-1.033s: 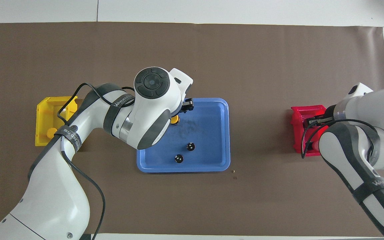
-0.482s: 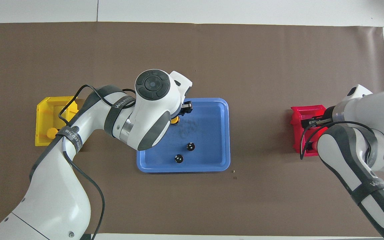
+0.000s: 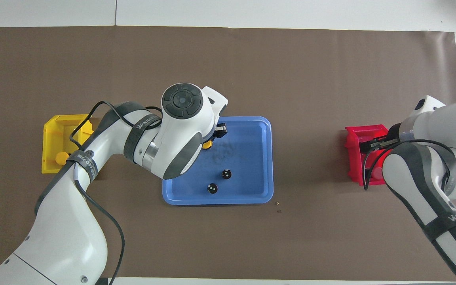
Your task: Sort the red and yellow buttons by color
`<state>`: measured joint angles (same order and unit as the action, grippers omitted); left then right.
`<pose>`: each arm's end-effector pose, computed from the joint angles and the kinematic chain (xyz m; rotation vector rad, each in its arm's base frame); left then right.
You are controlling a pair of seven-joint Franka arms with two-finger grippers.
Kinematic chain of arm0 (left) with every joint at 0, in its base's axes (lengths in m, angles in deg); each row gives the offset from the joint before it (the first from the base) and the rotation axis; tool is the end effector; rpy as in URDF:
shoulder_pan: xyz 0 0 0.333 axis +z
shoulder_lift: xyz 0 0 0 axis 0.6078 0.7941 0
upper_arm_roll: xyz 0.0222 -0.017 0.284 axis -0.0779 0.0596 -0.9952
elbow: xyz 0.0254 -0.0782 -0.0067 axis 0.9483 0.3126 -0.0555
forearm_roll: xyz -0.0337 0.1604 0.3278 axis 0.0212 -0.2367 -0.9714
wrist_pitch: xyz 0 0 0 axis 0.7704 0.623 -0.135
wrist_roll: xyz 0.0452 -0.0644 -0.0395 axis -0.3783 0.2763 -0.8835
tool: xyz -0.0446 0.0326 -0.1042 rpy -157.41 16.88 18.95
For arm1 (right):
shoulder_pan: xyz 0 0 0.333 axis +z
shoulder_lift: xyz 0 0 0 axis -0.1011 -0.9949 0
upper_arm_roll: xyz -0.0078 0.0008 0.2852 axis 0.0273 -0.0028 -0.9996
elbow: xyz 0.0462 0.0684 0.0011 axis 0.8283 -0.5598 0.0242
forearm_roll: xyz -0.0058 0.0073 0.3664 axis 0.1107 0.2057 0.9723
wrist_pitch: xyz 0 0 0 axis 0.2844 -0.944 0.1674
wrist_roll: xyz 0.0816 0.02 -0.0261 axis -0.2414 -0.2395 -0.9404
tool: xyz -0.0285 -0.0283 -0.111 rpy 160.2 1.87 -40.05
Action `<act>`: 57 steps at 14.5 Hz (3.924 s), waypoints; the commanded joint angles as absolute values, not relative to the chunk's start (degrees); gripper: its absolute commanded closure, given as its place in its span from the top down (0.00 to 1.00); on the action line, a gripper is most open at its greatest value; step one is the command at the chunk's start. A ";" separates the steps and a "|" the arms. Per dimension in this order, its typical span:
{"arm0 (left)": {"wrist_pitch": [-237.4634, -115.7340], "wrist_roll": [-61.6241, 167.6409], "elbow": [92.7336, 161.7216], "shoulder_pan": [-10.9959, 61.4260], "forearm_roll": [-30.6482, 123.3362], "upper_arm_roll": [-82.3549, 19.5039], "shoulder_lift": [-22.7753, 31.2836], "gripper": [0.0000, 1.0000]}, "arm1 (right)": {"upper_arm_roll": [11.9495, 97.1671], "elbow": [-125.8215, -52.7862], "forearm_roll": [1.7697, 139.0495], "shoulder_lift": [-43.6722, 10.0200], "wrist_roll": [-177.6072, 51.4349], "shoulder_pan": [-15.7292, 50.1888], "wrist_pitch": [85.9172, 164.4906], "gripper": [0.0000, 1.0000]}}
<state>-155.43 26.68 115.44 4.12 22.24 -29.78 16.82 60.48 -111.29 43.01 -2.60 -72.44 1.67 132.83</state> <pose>0.4890 -0.3784 0.3377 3.1298 0.1266 -0.1047 0.5079 -0.0227 0.3502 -3.0727 -0.3425 0.0308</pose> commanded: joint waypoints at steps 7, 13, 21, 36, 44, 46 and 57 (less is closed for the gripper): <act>-131.04 58.47 115.85 27.20 23.67 -31.11 -2.02 0.00 | 60.00 -92.89 41.76 2.02 -68.55 0.88 107.92 1.00; -137.96 69.95 120.32 39.80 21.74 -31.38 -1.68 0.00 | 60.09 -83.47 39.91 1.07 -64.58 -1.31 98.13 1.00; -154.57 68.81 129.55 41.47 20.86 -31.38 2.54 0.00 | 60.96 -82.85 40.00 -0.25 -61.94 -2.72 97.43 1.00; -162.06 65.02 135.28 41.30 20.86 -31.38 4.39 0.31 | 61.06 -81.71 38.06 0.54 -59.39 -2.19 99.45 1.00; -160.48 65.29 134.75 41.83 20.86 -31.29 4.30 0.47 | 61.06 -80.48 38.24 0.27 -59.13 -2.46 98.58 1.00; -158.73 65.29 133.70 41.83 20.86 -31.38 4.04 0.47 | 61.06 -80.47 38.24 0.27 -59.13 -2.54 98.40 1.00; -141.85 64.58 124.90 39.90 21.21 -30.68 -5.87 1.00 | 61.06 -80.47 38.24 0.45 -59.13 -2.46 98.48 1.00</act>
